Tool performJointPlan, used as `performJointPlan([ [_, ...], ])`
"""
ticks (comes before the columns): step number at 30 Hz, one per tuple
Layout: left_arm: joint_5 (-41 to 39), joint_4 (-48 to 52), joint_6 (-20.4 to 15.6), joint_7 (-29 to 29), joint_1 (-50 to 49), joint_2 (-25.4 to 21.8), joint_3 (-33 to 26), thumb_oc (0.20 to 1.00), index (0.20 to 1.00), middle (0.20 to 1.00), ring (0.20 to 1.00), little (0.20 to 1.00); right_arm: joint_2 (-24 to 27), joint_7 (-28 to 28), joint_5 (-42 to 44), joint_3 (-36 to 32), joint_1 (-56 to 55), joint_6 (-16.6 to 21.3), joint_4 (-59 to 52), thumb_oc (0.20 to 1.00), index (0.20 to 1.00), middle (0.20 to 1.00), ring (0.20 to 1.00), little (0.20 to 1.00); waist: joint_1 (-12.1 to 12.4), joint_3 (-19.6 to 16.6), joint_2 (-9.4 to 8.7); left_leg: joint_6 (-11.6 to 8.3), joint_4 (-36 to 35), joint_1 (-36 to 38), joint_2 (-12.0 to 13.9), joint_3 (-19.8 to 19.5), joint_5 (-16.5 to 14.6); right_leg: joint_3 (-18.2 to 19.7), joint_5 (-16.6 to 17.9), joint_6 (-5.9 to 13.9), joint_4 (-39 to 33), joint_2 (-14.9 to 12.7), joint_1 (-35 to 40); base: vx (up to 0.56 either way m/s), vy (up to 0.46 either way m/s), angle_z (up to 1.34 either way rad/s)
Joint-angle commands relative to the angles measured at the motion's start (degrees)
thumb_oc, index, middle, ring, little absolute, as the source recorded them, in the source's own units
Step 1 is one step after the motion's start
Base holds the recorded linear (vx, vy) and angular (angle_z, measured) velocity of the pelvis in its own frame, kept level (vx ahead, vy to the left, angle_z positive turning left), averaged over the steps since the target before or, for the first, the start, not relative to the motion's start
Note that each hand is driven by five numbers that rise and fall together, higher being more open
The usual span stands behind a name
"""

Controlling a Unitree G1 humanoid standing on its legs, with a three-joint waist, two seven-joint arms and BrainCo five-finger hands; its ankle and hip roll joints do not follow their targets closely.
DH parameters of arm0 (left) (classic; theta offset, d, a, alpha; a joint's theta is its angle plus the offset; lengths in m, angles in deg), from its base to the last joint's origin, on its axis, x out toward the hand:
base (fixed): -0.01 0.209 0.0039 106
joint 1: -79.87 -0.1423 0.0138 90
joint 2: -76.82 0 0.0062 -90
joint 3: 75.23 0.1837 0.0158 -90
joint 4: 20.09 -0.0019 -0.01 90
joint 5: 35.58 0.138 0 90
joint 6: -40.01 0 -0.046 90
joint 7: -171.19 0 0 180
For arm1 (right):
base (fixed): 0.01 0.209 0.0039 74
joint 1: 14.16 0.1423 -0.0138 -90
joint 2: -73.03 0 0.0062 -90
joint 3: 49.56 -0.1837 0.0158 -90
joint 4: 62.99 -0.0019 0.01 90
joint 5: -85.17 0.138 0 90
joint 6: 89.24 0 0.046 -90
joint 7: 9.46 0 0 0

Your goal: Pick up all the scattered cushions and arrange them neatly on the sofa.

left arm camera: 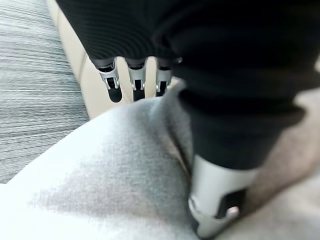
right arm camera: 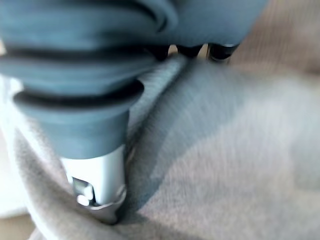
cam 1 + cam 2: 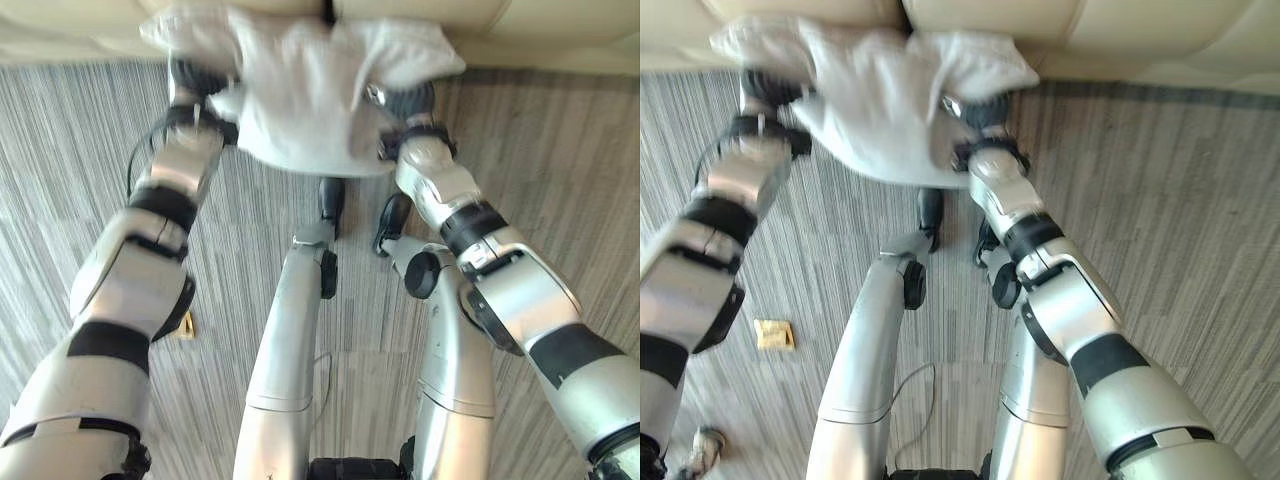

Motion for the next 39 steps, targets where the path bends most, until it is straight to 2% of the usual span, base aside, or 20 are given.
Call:
performJointPlan([
  [1, 2.2, 8.9, -5.3, -0.4, -13.9, 2.6, -4.1, 0.2, 0.2, 0.2, 0.2, 0.2, -4.2, 3.7, 2.7, 1.1, -10.2, 5.5, -5.2, 0.2, 0.2, 0.2, 0.2, 0.2, 0.2, -4.3, 3.18, -2.17, -4.6, 14.9, -0.5, -6.6, -6.9, 7.3, 0.5, 8.6, -14.9, -2.9, 17.4, 0.0, -0.035, 0.19],
  [4, 2.5, 14.3, -6.5, -0.7, -16.4, 3.8, -4.8, 0.2, 0.2, 0.2, 0.2, 0.2, -3.9, 4.7, 3.1, 1.1, -12.8, 7.9, -11.4, 0.2, 0.2, 0.2, 0.2, 0.2, -0.2, -5.3, 2.87, -2.32, -7.6, 17.0, -0.7, -6.8, -5.9, 6.9, 1.1, 8.75, -16.8, -2.7, 19.0, 0.01, -0.019, 0.15],
  [5, 2.9, 16.4, -6.8, -0.9, -17.9, 4.1, -5.4, 0.2, 0.2, 0.2, 0.2, 0.2, -3.5, 4.9, 2.3, 1.1, -14.2, 7.9, -13.3, 0.2, 0.2, 0.2, 0.2, 0.2, -0.4, -5.7, 2.79, -2.43, -9.2, 18.1, -0.6, -6.8, -5.6, 6.9, 1.4, 8.82, -17.9, -2.5, 19.9, 0.02, -0.023, 0.08],
  [6, 3.2, 23.1, -7.8, -1.0, -22.8, 5.4, -7.3, 0.2, 0.2, 0.2, 0.2, 0.2, -1.5, 6.0, -1.0, 1.1, -18.5, 7.7, -18.3, 0.2, 0.2, 0.2, 0.2, 0.2, -1.0, -6.3, 2.08, -2.92, -12.6, 21.7, -0.3, -6.7, -5.0, 6.5, 2.4, 9.14, -21.2, -2.1, 23.0, 0.0, 0.0, 0.0],
  [7, 3.3, 23.4, -7.6, -1.0, -23.2, 5.4, -7.4, 0.2, 0.2, 0.2, 0.2, 0.2, -1.5, 5.9, -1.1, 1.2, -18.9, 7.6, -18.6, 0.2, 0.2, 0.2, 0.2, 0.2, -1.1, -6.3, 2.15, -2.93, -12.8, 22.1, -0.3, -6.8, -4.9, 6.4, 2.5, 9.14, -21.4, -2.1, 23.4, 0.0, -0.087, -0.06],
  [8, 4.0, 30.8, -8.3, -1.0, -30.8, 7.5, -10.1, 0.2, 0.2, 0.2, 0.2, 0.2, 0.4, 7.1, -5.4, 0.9, -25.3, 6.8, -24.6, 0.2, 0.2, 0.2, 0.2, 0.2, -1.6, -6.7, 1.33, -3.64, -17.1, 27.6, 0.3, -6.7, -3.9, 5.6, 3.5, 9.55, -25.4, -1.5, 28.6, 0.0, -0.079, -0.09],
  [11, 3.6, 41.0, -9.4, 0.2, -42.1, 10.1, -13.8, 0.2, 0.2, 0.2, 0.2, 0.2, 2.9, 10.2, -10.8, -0.1, -36.4, 5.8, -34.3, 0.2, 0.2, 0.2, 0.2, 0.2, -2.3, -7.5, 0.41, -4.51, -23.9, 37.0, 0.8, -7.3, -2.6, 4.5, 5.0, 10.22, -31.5, -0.5, 37.7, 0.05, -0.133, -0.14],
  [12, 4.1, 45.5, -9.8, 1.1, -47.8, 10.8, -15.4, 0.2, 0.2, 0.2, 0.2, 0.2, 3.6, 11.9, -11.8, -0.9, -41.9, 5.9, -38.5, 0.2, 0.2, 0.2, 0.2, 0.2, -2.5, -8.2, 0.14, -4.98, -27.8, 42.4, 1.3, -7.4, -1.8, 3.8, 5.8, 10.53, -35.2, -0.2, 43.0, 0.1, -0.131, -0.25],
  [13, 4.6, 47.2, -9.8, 1.8, -50.7, 11.0, -16.1, 0.2, 0.2, 0.2, 0.2, 0.2, 4.0, 12.8, -12.3, -1.3, -45.1, 5.8, -40.7, 0.2, 0.2, 0.2, 0.2, 0.2, -2.7, -8.7, 0.02, -5.18, -29.5, 45.2, 1.4, -7.5, -1.5, 3.4, 6.2, 10.66, -36.8, -0.1, 45.7, 0.03, -0.13, -0.12],
  [14, 4.2, 48.6, -10.0, 2.6, -53.5, 11.5, -16.7, 0.2, 0.2, 0.2, 0.2, 0.2, 4.1, 14.4, -12.2, -1.7, -47.9, 6.1, -42.7, 0.2, 0.2, 0.2, 0.2, 0.2, -2.8, -9.2, -0.21, -5.22, -31.9, 47.1, 1.5, -7.4, 0.9, 2.6, 8.2, 10.49, -39.1, -0.1, 47.7, 0.07, -0.082, -0.11],
  [15, 4.2, 48.7, -9.9, 2.6, -53.7, 11.6, -16.8, 0.2, 0.2, 0.2, 0.2, 0.2, 4.1, 14.4, -12.2, -1.6, -48.1, 6.1, -42.7, 0.2, 0.2, 0.2, 0.2, 0.2, -2.8, -9.3, -0.19, -5.48, -31.8, 48.1, 1.7, -7.6, -0.8, 2.9, 6.7, 10.84, -38.7, 0.1, 48.5, 0.03, -0.098, -0.12],
  [16, 3.5, 50.7, -10.3, 4.2, -58.7, 12.4, -17.5, 0.2, 0.2, 0.2, 0.2, 0.2, 5.1, 15.8, -13.0, -2.6, -52.8, 6.0, -46.3, 0.2, 0.2, 0.2, 0.2, 0.2, -3.0, -10.4, -0.33, -5.6, -35.4, 52.5, 2.0, -7.6, 1.6, 1.7, 8.9, 10.73, -42.5, 0.3, 53.1, 0.13, -0.12, -0.12],
  [17, 3.6, 51.9, -10.3, 5.0, -61.1, 12.4, -17.9, 0.2, 0.2, 0.2, 0.2, 0.2, 5.7, 17.0, -13.4, -3.2, -55.1, 6.2, -48.0, 0.2, 0.2, 0.2, 0.2, 0.2, -3.1, -11.2, -0.43, -5.79, -37.0, 55.1, 2.2, -7.6, 2.0, 1.5, 9.1, 10.84, -44.2, 0.5, 55.8, 0.09, -0.161, -0.09],
  [22, 2.7, 57.6, -10.4, 8.7, -71.5, 11.5, -19.8, 0.2, 0.2, 0.2, 0.2, 0.2, 9.2, 21.0, -15.2, -6.0, -64.6, 6.5, -56.2, 0.2, 0.2, 0.2, 0.2, 0.2, -3.5, -15.9, -0.23, -6.71, -44.6, 66.4, 3.9, -8.1, 3.9, -0.5, 9.3, 11.16, -50.3, 1.9, 66.9, 0.16, -0.132, 0.04],
  [25, 2.9, 58.5, -10.2, 10.0, -74.3, 10.8, -20.2, 0.2, 0.2, 0.2, 0.2, 0.2, 10.3, 22.7, -15.5, -6.4, -67.7, 6.4, -57.3, 0.2, 0.2, 0.2, 0.2, 0.2, -3.7, -18.5, -0.2, -7.29, -47.2, 71.2, 5.1, -7.8, 4.7, -0.8, 9.1, 11.0, -52.6, 3.0, 71.7, 0.12, -0.137, 0.07],
  [30, 2.7, 59.1, -9.5, 11.2, -76.7, 10.6, -20.6, 0.2, 0.2, 0.2, 0.2, 0.2, 11.2, 23.2, -16.3, -8.6, -71.7, 5.9, -58.0, 0.2, 0.2, 0.2, 0.2, 0.2, -4.1, -21.8, -0.09, -9.03, -48.1, 74.8, 7.6, -7.7, 7.2, -1.5, 7.6, 9.73, -55.6, 5.3, 77.4, 0.09, -0.174, 0.02],
  [33, 2.9, 58.9, -9.3, 11.5, -76.9, 10.6, -20.5, 0.2, 0.2, 0.2, 0.2, 0.2, 11.9, 22.8, -16.4, -9.5, -72.9, 5.8, -57.7, 0.2, 0.2, 0.2, 0.2, 0.2, -4.4, -22.1, -0.09, -9.39, -46.6, 74.1, 8.2, -7.4, 8.4, -2.3, 7.4, 9.2, -55.9, 5.7, 78.3, 0.03, -0.12, 0.2],
  [36, 3.4, 58.3, -9.0, 12.0, -77.3, 10.7, -20.3, 0.2, 0.2, 0.2, 0.2, 0.2, 12.3, 22.8, -17.0, -10.3, -74.2, 5.3, -57.3, 0.2, 0.2, 0.2, 0.2, 0.2, -4.8, -22.9, -0.13, -8.92, -45.5, 74.1, 8.7, -5.6, 8.0, -3.1, 7.1, 9.04, -56.3, 5.5, 79.1, 0.05, -0.06, 0.2],
  [39, 4.0, 58.1, -8.6, 12.6, -78.1, 10.9, -20.7, 0.2, 0.2, 0.2, 0.2, 0.2, 12.7, 22.5, -17.1, -11.9, -75.9, 4.5, -57.2, 0.2, 0.2, 0.2, 0.2, 0.2, -5.2, -24.1, 0.42, -7.9, -45.9, 74.1, 8.2, -0.8, 6.8, -4.1, 6.8, 9.33, -57.2, 5.1, 80.8, 0.14, -0.005, 0.43],
])
